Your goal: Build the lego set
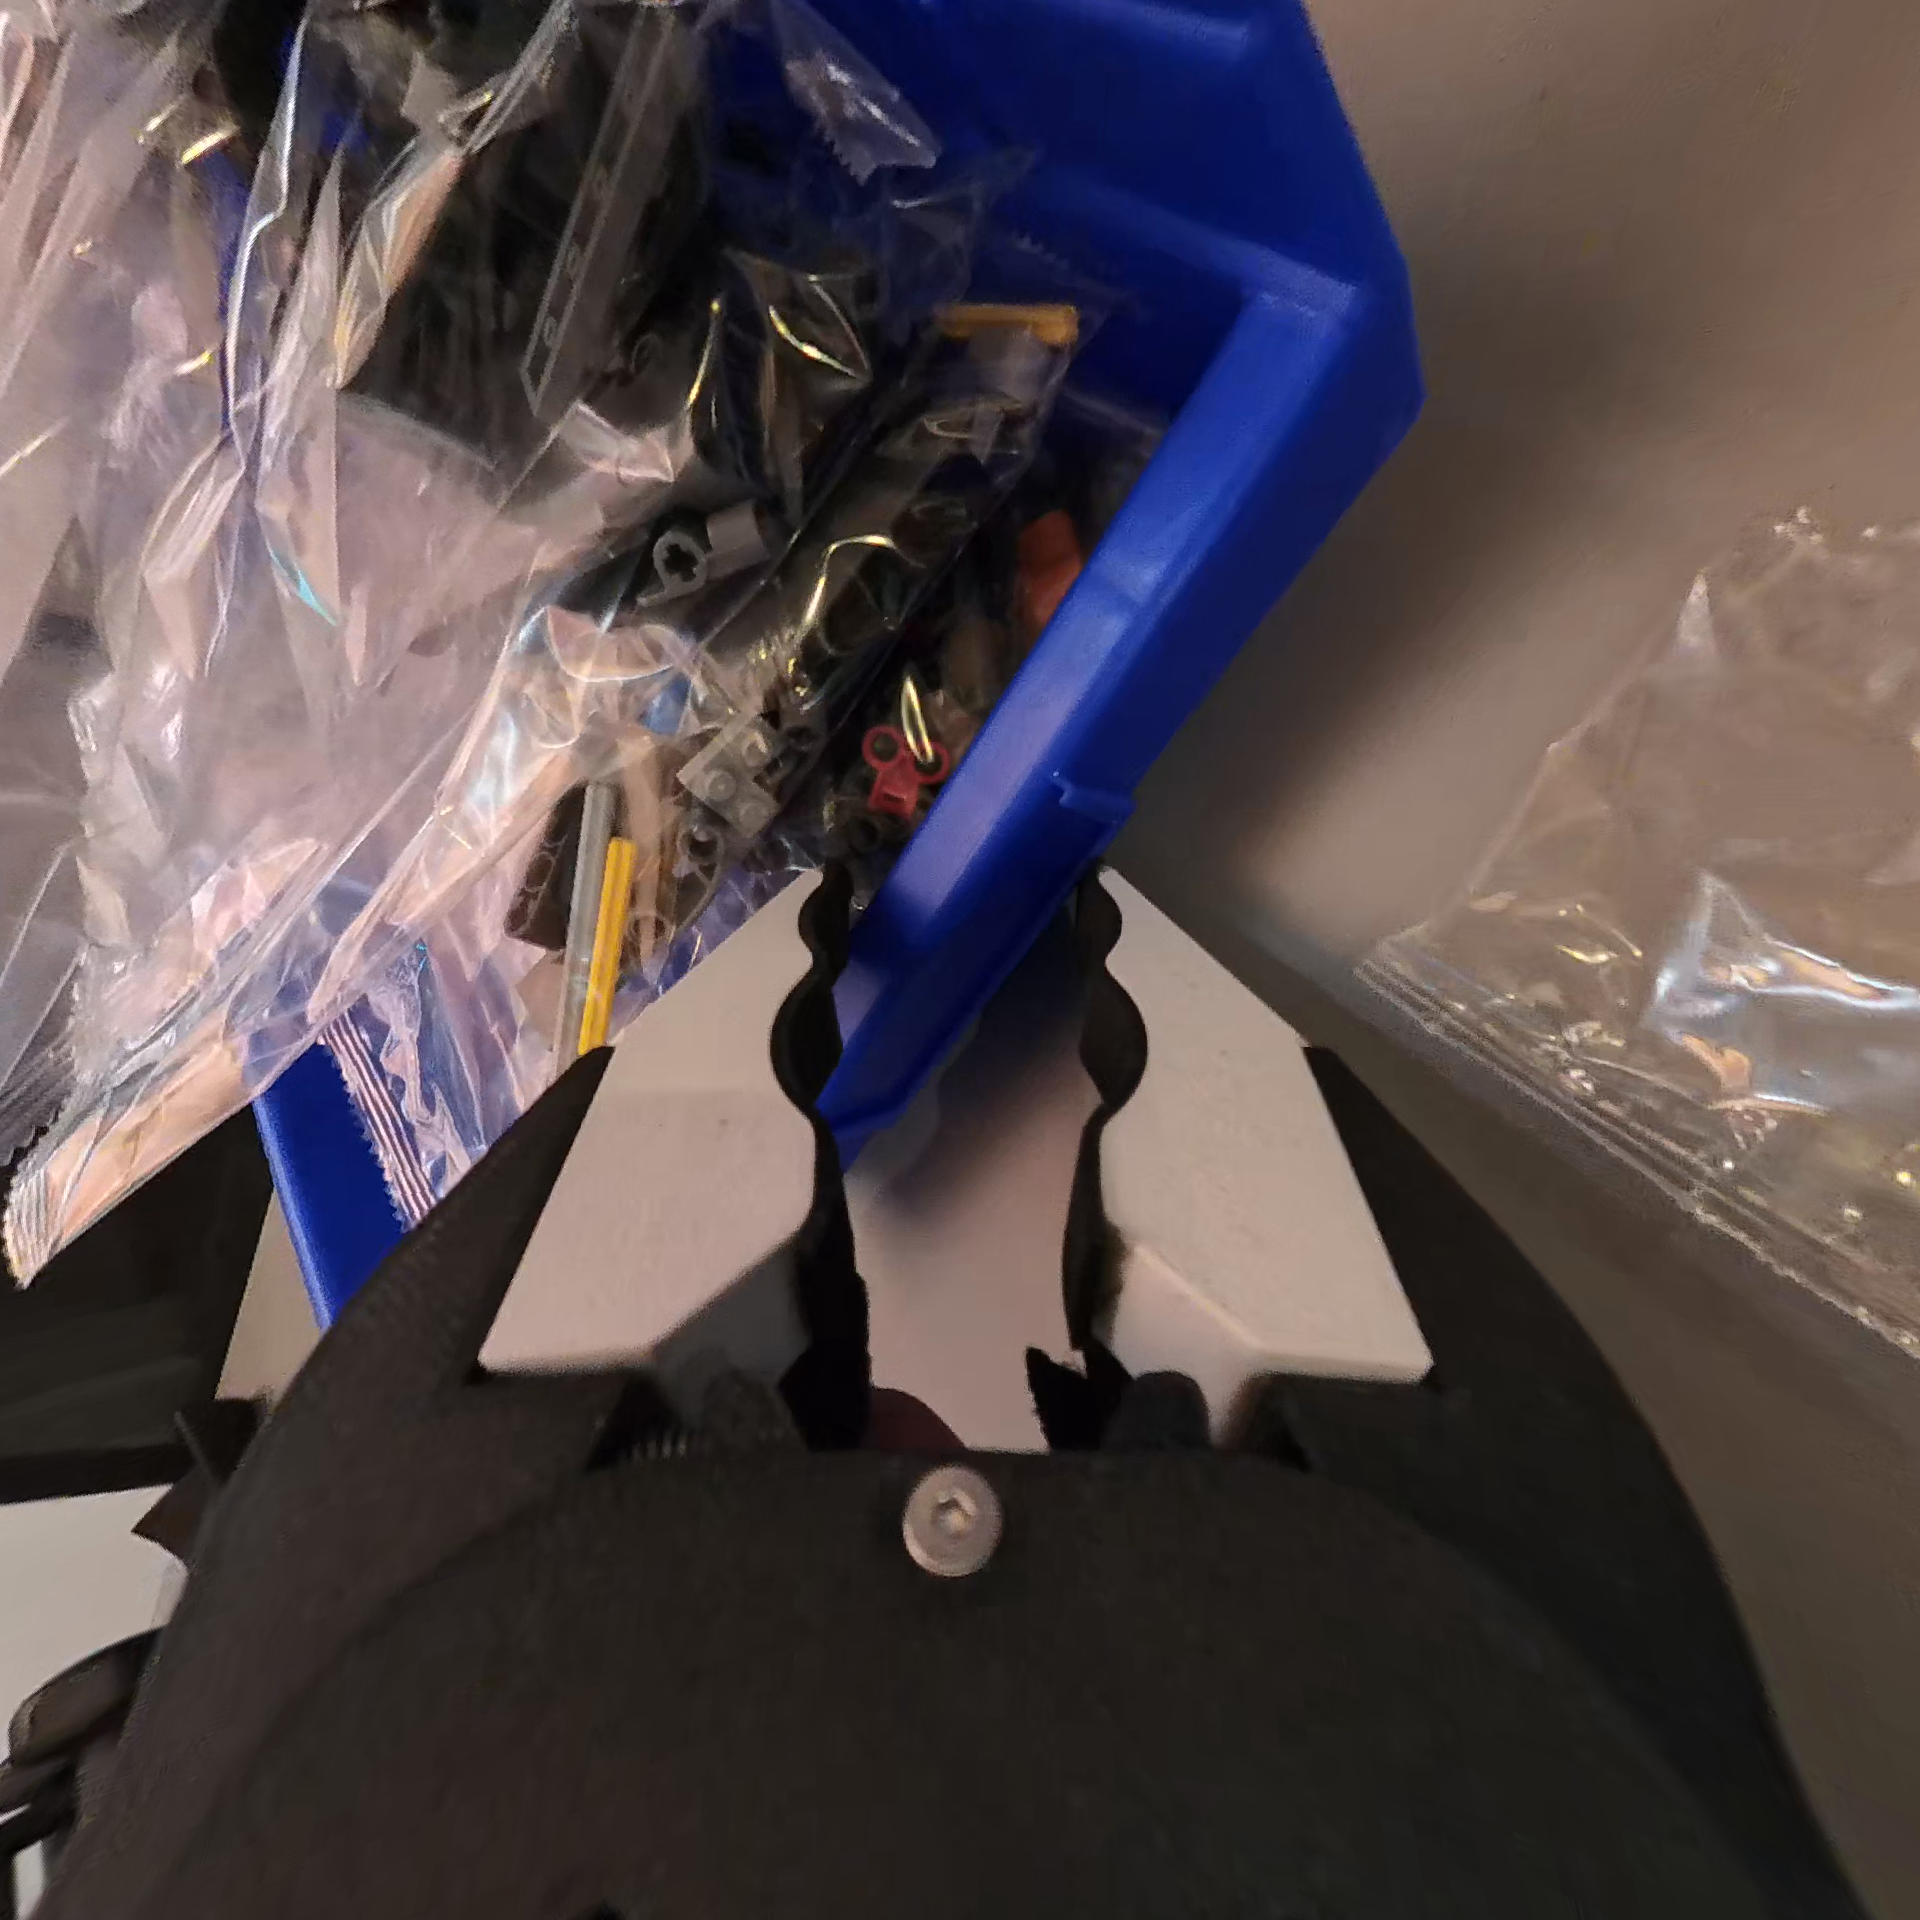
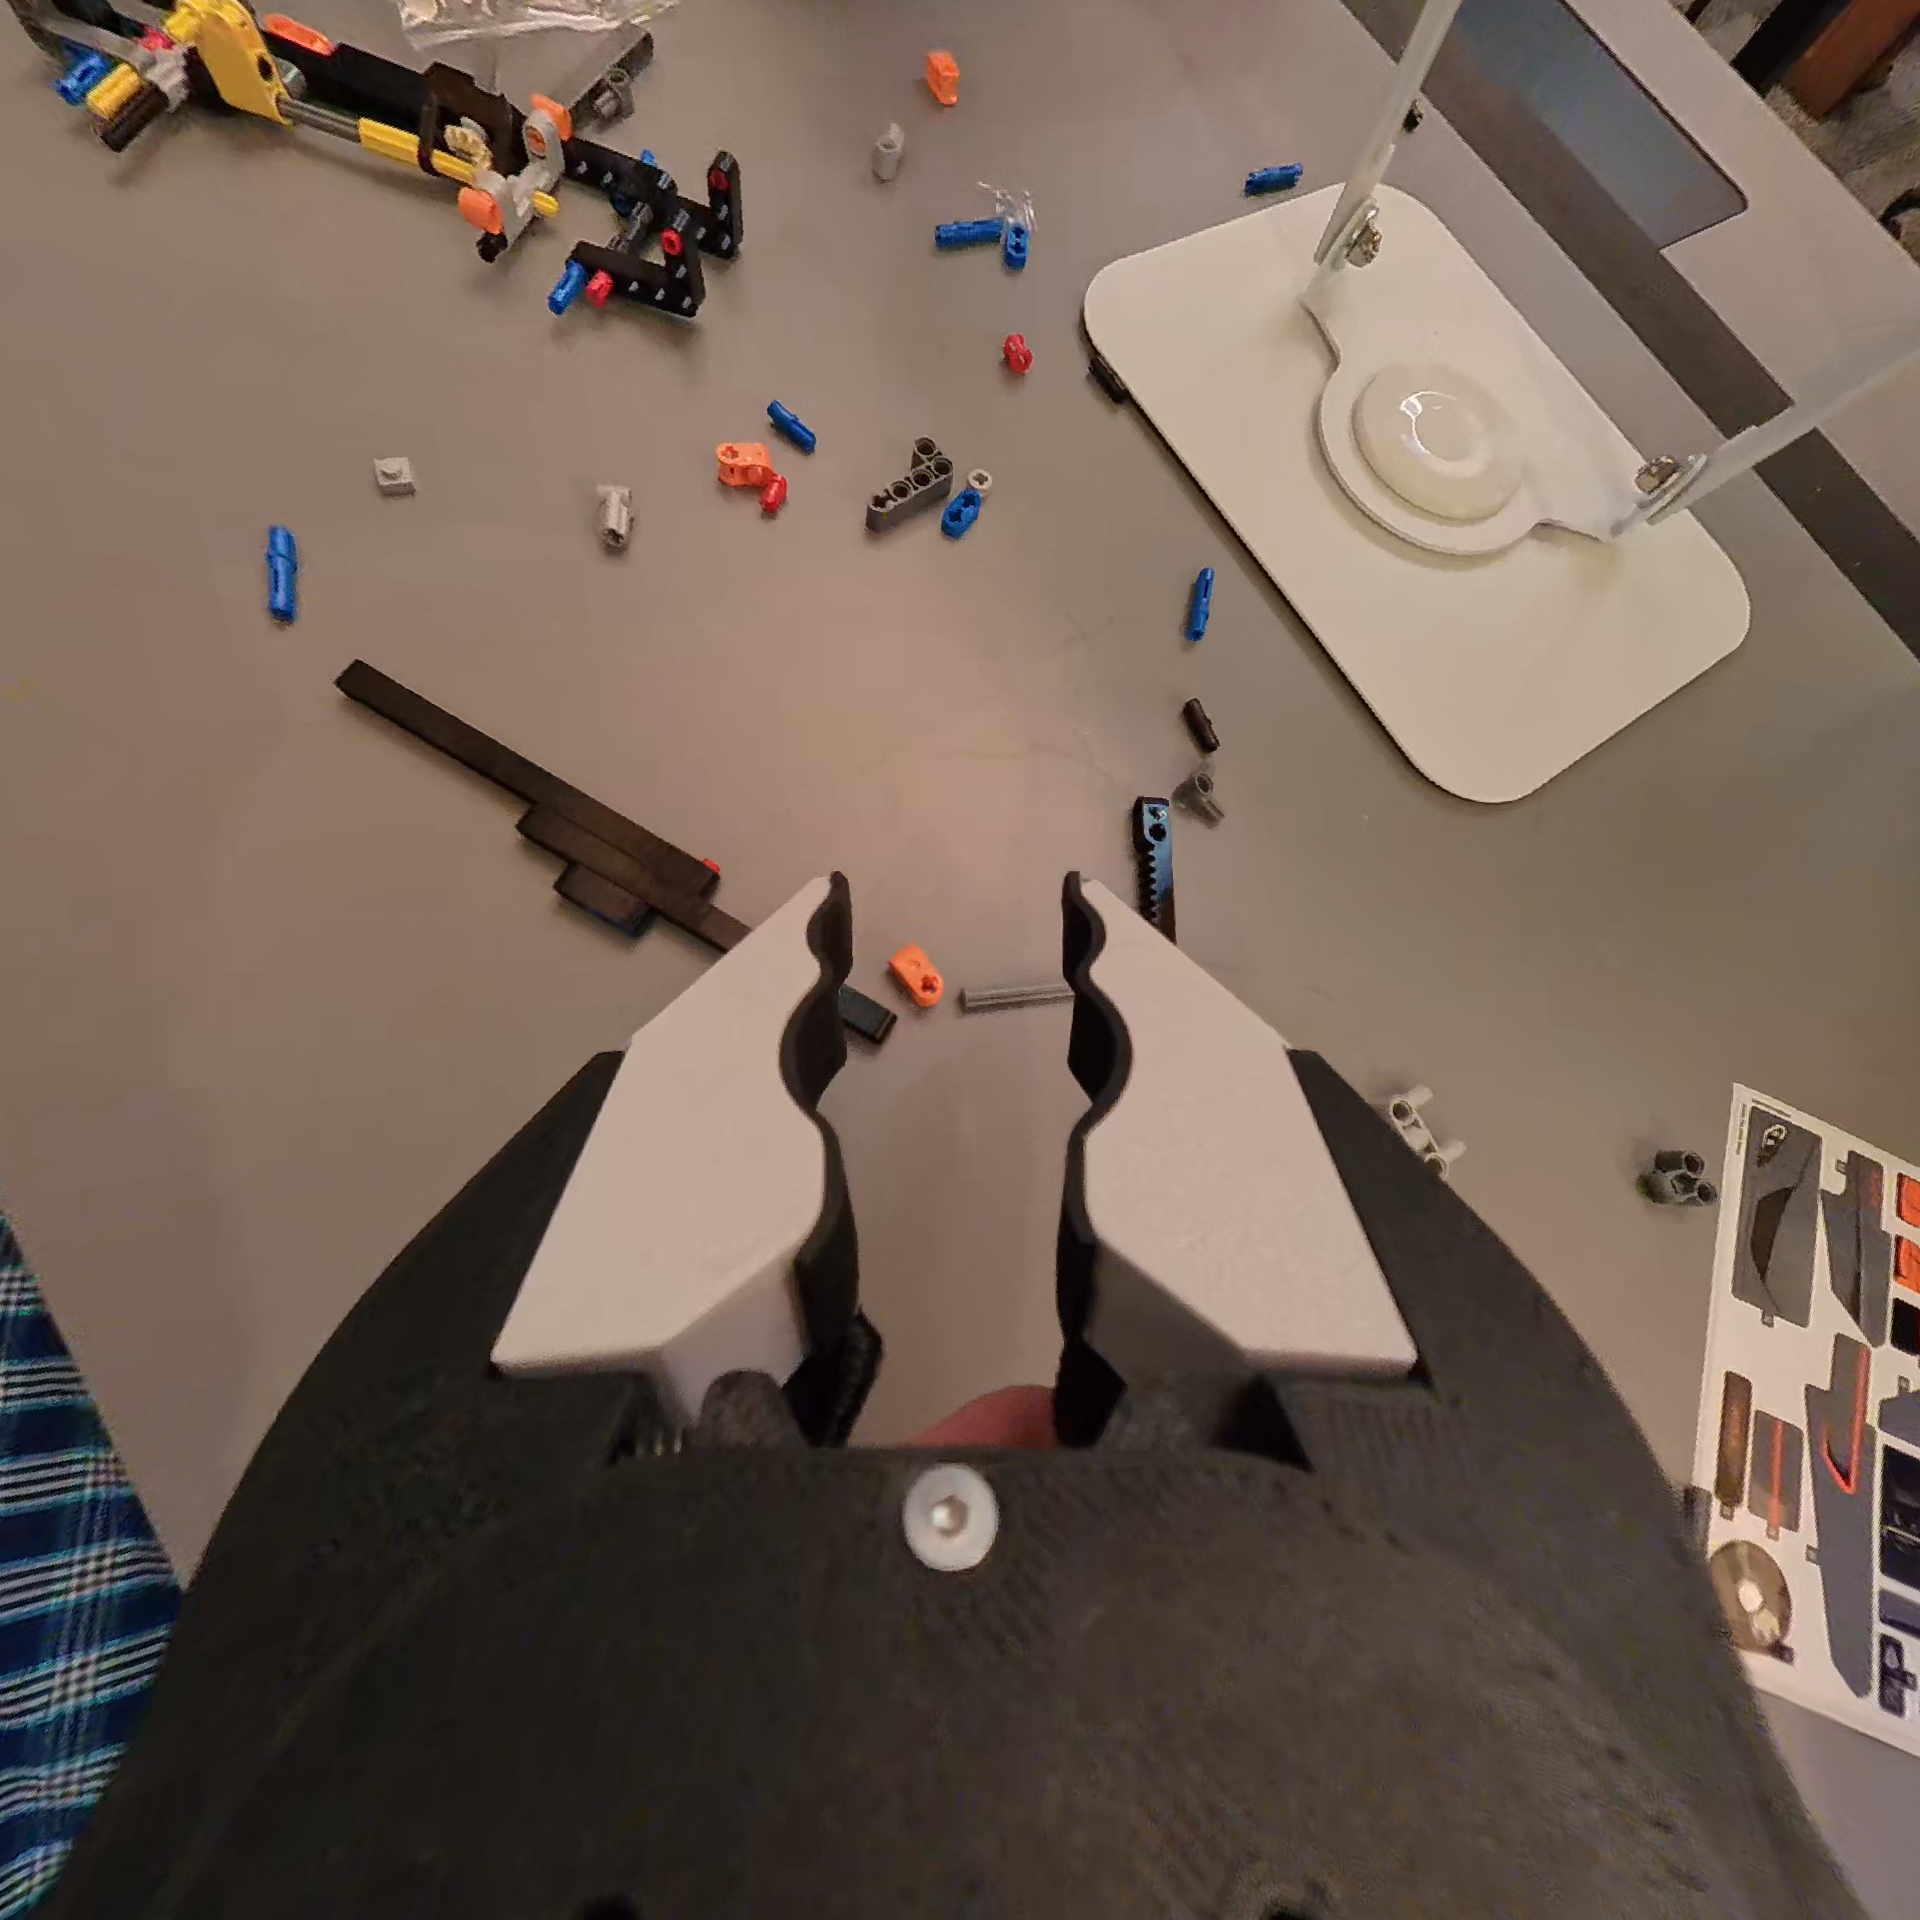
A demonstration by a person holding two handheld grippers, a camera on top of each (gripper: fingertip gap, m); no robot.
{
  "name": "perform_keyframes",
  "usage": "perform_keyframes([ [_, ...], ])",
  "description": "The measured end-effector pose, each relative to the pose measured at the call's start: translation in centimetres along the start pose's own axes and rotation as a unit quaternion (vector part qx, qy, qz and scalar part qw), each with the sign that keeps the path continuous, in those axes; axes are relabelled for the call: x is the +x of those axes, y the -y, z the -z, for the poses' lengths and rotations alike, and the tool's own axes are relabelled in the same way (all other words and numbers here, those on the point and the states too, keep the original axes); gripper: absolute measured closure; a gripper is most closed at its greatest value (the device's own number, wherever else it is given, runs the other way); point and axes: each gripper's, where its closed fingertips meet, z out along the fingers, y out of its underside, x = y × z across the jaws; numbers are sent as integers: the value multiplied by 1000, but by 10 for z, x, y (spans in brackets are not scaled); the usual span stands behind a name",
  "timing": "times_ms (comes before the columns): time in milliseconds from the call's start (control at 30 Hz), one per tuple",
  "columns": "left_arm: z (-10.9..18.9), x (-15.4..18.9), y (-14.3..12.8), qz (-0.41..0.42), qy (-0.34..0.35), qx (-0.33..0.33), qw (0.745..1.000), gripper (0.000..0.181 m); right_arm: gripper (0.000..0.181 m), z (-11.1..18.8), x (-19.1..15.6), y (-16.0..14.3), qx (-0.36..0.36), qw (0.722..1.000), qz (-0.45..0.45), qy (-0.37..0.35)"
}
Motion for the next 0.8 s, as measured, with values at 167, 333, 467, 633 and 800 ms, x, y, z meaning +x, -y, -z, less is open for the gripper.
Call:
perform_keyframes([
  [167, 4, 0, -5, 8, 4, 5, 1000, 138, 142, 6, -6, 6, 1, 1000, 4, -5],
  [333, 10, 10, -5, 27, -11, 11, 1000, 112, 140, 11, -4, 11, 1, 1000, 2, -14],
  [467, 37, 6, 2, 61, -3, 44, 997, 106, 139, 15, 7, 16, 15, 999, -22, -17],
  [633, 88, 4, 36, 70, 15, 101, 992, 114, 136, 13, 25, 16, 31, 998, -61, -14],
  [800, 117, 37, 84, 17, -7, 128, 992, 132, 134, 15, 31, 8, 45, 997, -54, -29],
])
